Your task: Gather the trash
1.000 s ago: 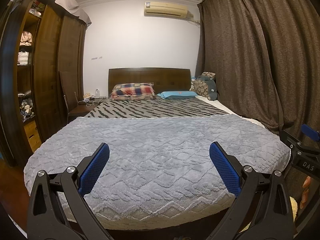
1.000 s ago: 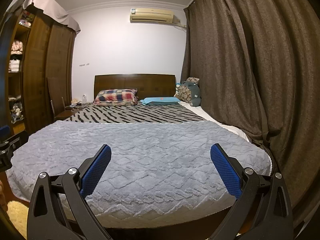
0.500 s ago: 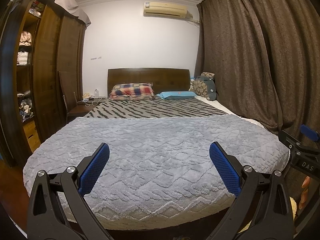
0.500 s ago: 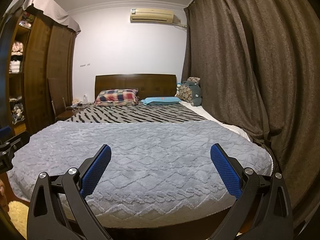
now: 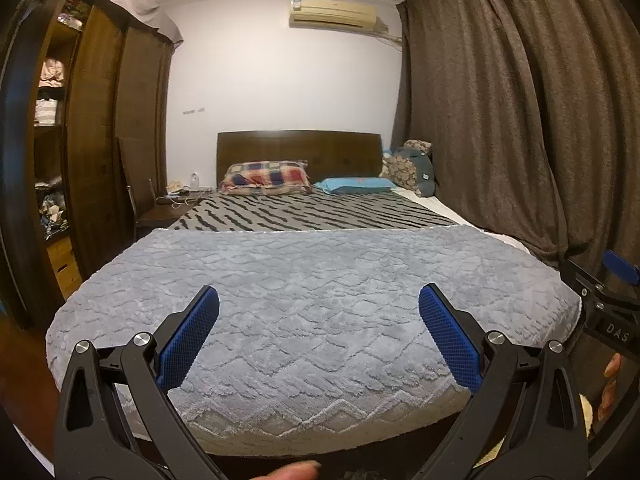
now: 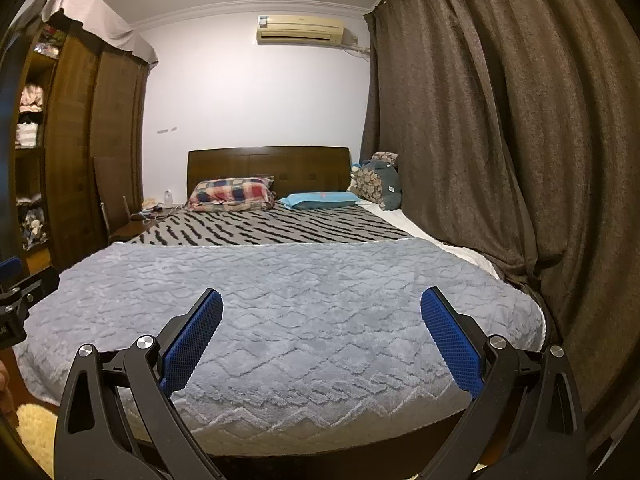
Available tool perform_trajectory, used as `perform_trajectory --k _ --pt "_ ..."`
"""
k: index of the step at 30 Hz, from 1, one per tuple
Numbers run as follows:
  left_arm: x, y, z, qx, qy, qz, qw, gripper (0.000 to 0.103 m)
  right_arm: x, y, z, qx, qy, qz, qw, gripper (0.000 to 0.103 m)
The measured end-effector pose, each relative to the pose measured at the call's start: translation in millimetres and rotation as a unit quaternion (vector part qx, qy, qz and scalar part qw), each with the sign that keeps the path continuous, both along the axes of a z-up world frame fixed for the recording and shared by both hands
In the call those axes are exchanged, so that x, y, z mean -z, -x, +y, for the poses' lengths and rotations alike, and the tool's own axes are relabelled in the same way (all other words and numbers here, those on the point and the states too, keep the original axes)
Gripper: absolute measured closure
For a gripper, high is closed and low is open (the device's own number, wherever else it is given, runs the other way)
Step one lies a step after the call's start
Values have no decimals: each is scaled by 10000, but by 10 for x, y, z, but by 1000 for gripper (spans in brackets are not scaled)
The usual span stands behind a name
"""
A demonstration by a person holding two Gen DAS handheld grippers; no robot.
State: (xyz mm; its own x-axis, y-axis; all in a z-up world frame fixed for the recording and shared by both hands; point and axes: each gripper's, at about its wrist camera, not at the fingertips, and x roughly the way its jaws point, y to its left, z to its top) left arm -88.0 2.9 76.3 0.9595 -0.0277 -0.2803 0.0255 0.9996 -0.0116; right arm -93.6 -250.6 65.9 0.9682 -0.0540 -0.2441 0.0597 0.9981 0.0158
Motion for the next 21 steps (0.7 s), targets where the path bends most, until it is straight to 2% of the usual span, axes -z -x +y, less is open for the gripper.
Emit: perform_trajectory --k 6,15,21 --pt "8 18 14 -113 -33 -70 9999 8 1 3 0 3 -13 -3 10000 3" --pt "7 -19 43 -42 108 41 9999 8 18 6 13 -10 -5 -13 10000 3" --pt "18 -44 46 -170 45 74 9998 8 20 2 4 -22 -32 -19 10000 3"
